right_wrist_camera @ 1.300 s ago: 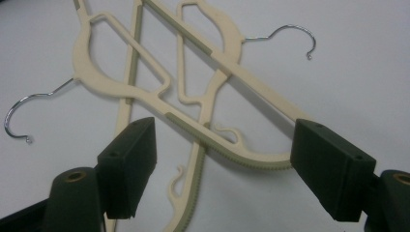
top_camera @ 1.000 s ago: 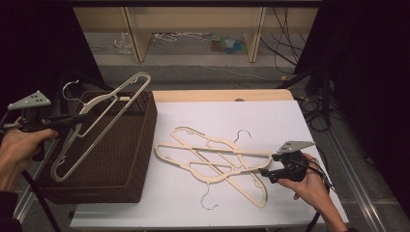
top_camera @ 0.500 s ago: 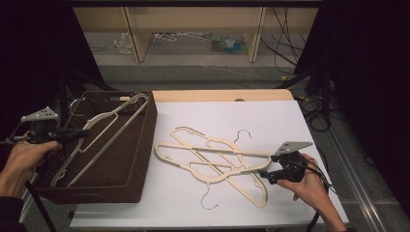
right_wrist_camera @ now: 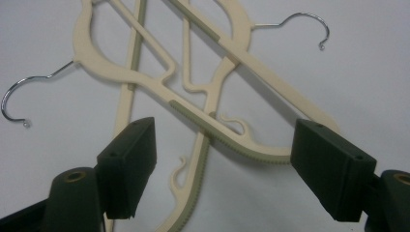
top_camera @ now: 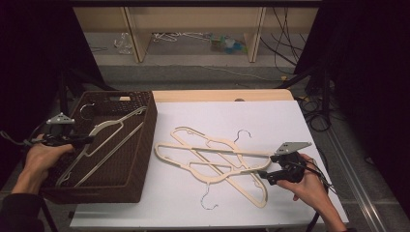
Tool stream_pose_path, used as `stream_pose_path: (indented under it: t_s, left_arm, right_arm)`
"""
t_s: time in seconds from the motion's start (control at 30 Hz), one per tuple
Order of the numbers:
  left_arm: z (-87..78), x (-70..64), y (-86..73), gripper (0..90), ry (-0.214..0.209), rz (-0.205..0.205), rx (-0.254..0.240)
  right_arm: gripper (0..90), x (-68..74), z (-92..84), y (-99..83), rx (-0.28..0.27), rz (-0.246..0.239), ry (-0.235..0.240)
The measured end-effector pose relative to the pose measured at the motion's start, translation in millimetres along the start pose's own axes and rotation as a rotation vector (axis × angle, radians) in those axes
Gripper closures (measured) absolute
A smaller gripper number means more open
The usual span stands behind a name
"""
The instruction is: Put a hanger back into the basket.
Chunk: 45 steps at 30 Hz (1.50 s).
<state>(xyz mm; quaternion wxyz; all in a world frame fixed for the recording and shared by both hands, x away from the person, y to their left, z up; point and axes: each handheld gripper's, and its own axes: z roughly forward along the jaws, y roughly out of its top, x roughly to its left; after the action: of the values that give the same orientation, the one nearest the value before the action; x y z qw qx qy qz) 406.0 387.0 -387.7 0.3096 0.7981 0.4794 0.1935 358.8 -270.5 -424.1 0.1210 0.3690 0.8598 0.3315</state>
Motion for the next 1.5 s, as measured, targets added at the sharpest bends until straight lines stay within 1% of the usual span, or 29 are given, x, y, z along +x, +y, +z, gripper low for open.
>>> stream_pose_path:
  t_s: [0.07,0.1,0.13,0.2,0.23,0.27,0.33,0.37,0.43,0.47,0.5,0.53,0.57,0.6,0.63,0.67,0.77,0.87,0.9,0.93,0.97,1.0,1.03,1.1,1.23,1.33,1.37,1.4,1.5]
  left_arm:
    - [-1.5,1.2,-2.1,75.5,0.021,-0.026,-0.011]
    - [-4.2,2.2,-3.8,67.4,0.077,-0.053,-0.007]
    - [-5.8,2.7,-4.6,67.4,0.092,-0.055,-0.005]
    - [-6.3,3.5,-6.0,69.0,0.093,-0.058,-0.023]
    - [-7.4,3.0,-6.6,67.1,0.096,-0.065,-0.034]
    - [-11.9,0.5,-5.2,63.4,0.122,-0.068,-0.016]
    - [-13.7,-2.0,-4.2,60.7,0.123,-0.070,-0.023]
    - [-17.4,-5.3,-2.8,61.5,0.120,-0.044,-0.034]
    - [-23.6,-14.3,-0.3,60.3,0.096,-0.021,-0.060]
    - [-26.4,-19.3,0.5,56.6,0.094,-0.016,-0.069]
    - [-32.0,-36.5,2.6,55.5,0.062,-0.029,-0.142]
    - [-32.0,-36.5,2.6,54.3,0.062,-0.029,-0.142]
    - [-34.6,-45.9,3.6,54.3,0.047,-0.039,-0.174]
    - [-40.6,-66.4,5.7,50.0,0.001,-0.038,-0.233]
    - [-40.6,-66.4,5.7,47.9,0.001,-0.038,-0.233]
    - [-42.0,-77.7,6.5,47.9,-0.025,-0.043,-0.253]
    - [-45.1,-112.1,7.8,39.4,-0.108,-0.042,-0.306]
    - [-42.0,-146.1,7.1,33.0,-0.164,-0.008,-0.349]
    - [-40.7,-156.2,6.7,32.1,-0.176,-0.001,-0.340]
    - [-37.1,-172.6,5.5,30.6,-0.196,0.018,-0.351]
    - [-37.1,-172.6,5.5,29.8,-0.196,0.018,-0.351]
    - [-32.4,-190.4,4.8,29.3,-0.235,0.034,-0.359]
    - [-32.4,-190.4,4.8,29.2,-0.235,0.034,-0.359]
    - [-26.9,-207.9,3.4,28.3,-0.268,0.055,-0.364]
    - [-13.9,-241.0,-2.8,27.0,-0.302,0.102,-0.363]
    - [-5.8,-256.7,-10.4,25.6,-0.315,0.123,-0.372]
    - [-3.2,-260.7,-13.3,24.5,-0.325,0.130,-0.370]
    - [-1.1,-263.7,-16.0,23.7,-0.331,0.139,-0.369]
    - [3.2,-268.0,-22.5,22.0,-0.325,0.145,-0.376]
  right_arm:
    - [25.5,-0.6,0.8,-0.4,-0.002,-0.022,-0.001]
    - [25.5,-0.9,1.3,-0.2,-0.003,-0.027,-0.002]
    - [25.5,-0.4,2.3,-0.5,-0.010,-0.022,-0.005]
    - [25.5,-0.6,1.5,-0.1,0.003,-0.024,-0.001]
    - [25.5,0.2,3.1,-0.6,-0.009,-0.024,-0.006]
    - [25.6,0.4,3.0,-0.6,-0.008,-0.024,-0.005]
    - [25.5,0.4,2.8,-0.5,-0.007,-0.025,-0.005]
    - [25.5,0.3,2.8,-0.5,-0.007,-0.024,-0.005]
    - [25.5,0.2,2.9,-0.6,-0.006,-0.025,-0.006]
    - [25.6,0.3,2.6,-0.7,-0.009,-0.023,-0.005]
    - [25.5,0.5,2.0,-0.4,-0.007,-0.018,-0.002]
    - [25.5,-0.2,0.7,-0.2,0.007,-0.023,0.003]
    - [25.5,-0.2,0.7,-0.2,0.007,-0.023,0.003]
    - [25.4,-0.6,1.3,-0.2,0.003,-0.024,0.000]
    - [25.4,-0.6,1.3,-0.2,0.003,-0.024,0.000]
    - [25.3,-0.6,1.5,-0.3,0.001,-0.023,-0.002]
    - [25.2,-0.9,1.1,-0.3,-0.006,-0.029,-0.001]
    - [25.2,-1.0,-0.2,-0.4,-0.016,-0.028,0.003]
    - [25.0,-0.1,0.0,-0.4,-0.027,-0.014,-0.001]
    - [25.0,-0.8,0.0,-0.9,-0.036,-0.029,-0.002]
    - [25.0,-0.8,0.0,-0.9,-0.036,-0.029,-0.002]
    - [24.7,-1.3,0.3,-0.8,-0.040,-0.035,-0.001]
    - [24.7,-1.3,0.3,-0.8,-0.040,-0.035,-0.001]
    - [24.6,-0.8,-0.9,-0.6,-0.019,-0.026,0.009]
    - [24.4,-1.1,-0.6,-1.0,-0.027,-0.033,0.005]
    - [24.3,-0.4,1.2,-1.1,-0.035,-0.041,-0.003]
    - [24.3,1.5,0.5,-0.7,-0.023,-0.018,0.005]
    - [24.4,0.7,1.4,-1.0,-0.031,-0.043,-0.006]
    - [24.4,2.0,-0.1,-0.3,-0.007,-0.027,0.008]
